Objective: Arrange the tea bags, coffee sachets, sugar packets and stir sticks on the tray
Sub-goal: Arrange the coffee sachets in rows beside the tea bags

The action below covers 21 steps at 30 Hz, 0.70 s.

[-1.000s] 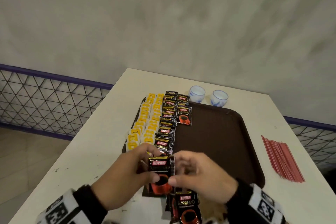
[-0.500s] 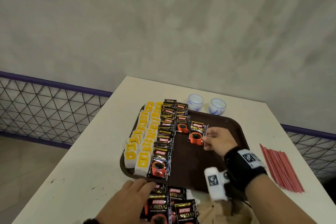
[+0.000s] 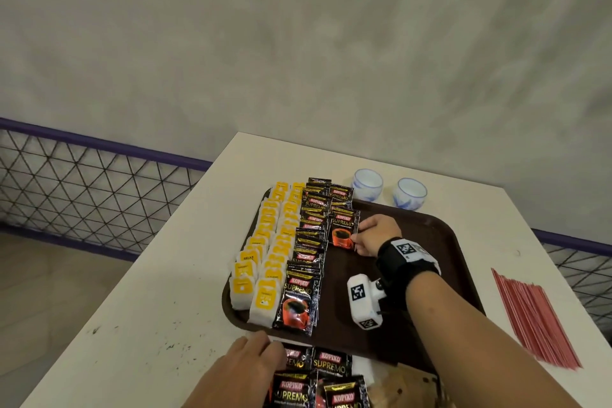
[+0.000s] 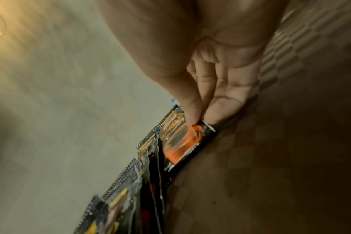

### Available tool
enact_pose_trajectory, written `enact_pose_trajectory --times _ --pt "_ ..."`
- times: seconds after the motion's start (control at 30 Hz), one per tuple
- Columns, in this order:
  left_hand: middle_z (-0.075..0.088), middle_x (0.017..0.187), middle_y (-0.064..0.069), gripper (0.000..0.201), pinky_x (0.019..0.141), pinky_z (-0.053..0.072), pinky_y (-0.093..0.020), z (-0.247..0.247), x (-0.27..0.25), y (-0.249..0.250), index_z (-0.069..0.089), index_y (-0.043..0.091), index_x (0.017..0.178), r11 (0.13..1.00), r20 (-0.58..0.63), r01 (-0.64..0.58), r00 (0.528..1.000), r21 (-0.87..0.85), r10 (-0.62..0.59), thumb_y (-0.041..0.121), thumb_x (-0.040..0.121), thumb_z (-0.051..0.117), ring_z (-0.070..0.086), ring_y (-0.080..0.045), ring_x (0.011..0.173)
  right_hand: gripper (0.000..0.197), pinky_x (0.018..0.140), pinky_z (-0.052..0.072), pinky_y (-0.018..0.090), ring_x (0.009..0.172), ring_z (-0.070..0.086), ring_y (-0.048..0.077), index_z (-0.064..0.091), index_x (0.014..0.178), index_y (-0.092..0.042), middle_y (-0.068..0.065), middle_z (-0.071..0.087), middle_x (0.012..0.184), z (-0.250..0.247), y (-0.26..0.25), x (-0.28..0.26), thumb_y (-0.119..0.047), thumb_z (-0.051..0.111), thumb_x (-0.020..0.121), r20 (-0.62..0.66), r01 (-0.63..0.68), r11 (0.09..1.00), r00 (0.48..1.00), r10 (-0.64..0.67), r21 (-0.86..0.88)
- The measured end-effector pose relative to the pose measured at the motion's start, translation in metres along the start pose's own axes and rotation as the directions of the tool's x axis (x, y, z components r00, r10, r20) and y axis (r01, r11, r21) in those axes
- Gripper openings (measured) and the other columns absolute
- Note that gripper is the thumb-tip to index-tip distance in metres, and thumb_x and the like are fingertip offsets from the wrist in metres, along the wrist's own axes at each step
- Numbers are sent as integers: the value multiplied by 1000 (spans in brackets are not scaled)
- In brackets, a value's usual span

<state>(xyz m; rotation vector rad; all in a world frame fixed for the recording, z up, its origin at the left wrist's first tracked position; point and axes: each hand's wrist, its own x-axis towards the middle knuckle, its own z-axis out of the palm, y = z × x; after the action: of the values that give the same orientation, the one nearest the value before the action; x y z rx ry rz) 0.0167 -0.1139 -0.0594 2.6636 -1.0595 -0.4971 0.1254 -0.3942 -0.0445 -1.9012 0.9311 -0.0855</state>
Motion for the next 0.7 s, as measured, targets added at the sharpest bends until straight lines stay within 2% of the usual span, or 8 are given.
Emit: enact_pose_trajectory --times 0.13,0.23,0.3,0.4,0.47,0.6,0.63,0.7 --pt "54 116 5 31 93 45 -27 -3 -3 2 41 23 117 991 62 70 996 -118 -63 32 90 53 54 -16 110 26 54 58 30 55 62 20 53 81 -17 17 68 95 0 5 -3 -1 73 79 -28 16 1000 999 -16 0" --pt "53 98 13 28 81 44 -16 -14 -7 6 42 27 111 967 41 74 997 -243 -66 32 88 57 57 -7 94 25 53 57 30 56 63 20 51 84 -19 18 67 96 -4 8 -9 -7 73 80 -40 55 998 998 -56 -16" --pt "58 99 20 27 79 48 -12 -24 -9 10 44 36 98 912 51 80 997 -403 -65 22 85 63 61 -1 89 22 53 55 29 57 62 19 52 88 -18 15 66 93 -8 6 -20 -10 72 82 -19 111 994 994 -112 -17" --pt "64 94 12 37 69 54 -16 -41 -16 12 47 41 90 778 36 65 998 -625 -54 12 81 69 68 -9 78 19 57 54 27 62 61 16 55 100 -14 9 61 86 -20 0 -56 -13 68 87 96 232 973 968 -231 10" --pt "64 91 3 38 67 57 -24 -52 -19 12 53 36 97 661 -25 24 998 -750 -65 10 78 73 70 -19 75 14 58 52 27 65 61 15 58 101 -16 11 65 88 -30 0 -91 -17 66 89 264 326 943 905 -333 71" --pt "61 80 2 49 64 57 -33 -63 -18 14 52 31 105 482 -116 -53 988 -874 -102 3 73 77 67 -27 66 16 56 48 27 68 60 17 66 102 -17 0 69 81 -44 15 -155 -24 67 88 632 353 904 650 -422 241" --pt "59 80 -1 51 62 55 -31 -64 -17 16 52 31 106 466 -137 -69 984 -882 -113 2 72 77 66 -27 65 16 55 47 27 67 57 21 66 100 -18 -2 67 78 -45 20 -164 -23 69 85 653 331 904 628 -424 269" --pt "57 78 -2 52 60 52 -25 -66 -18 20 52 32 105 470 -171 -91 977 -878 -130 2 71 78 65 -22 61 13 53 45 29 66 52 27 65 96 -15 -1 65 75 -45 27 -174 -17 70 84 633 310 903 644 -429 297"
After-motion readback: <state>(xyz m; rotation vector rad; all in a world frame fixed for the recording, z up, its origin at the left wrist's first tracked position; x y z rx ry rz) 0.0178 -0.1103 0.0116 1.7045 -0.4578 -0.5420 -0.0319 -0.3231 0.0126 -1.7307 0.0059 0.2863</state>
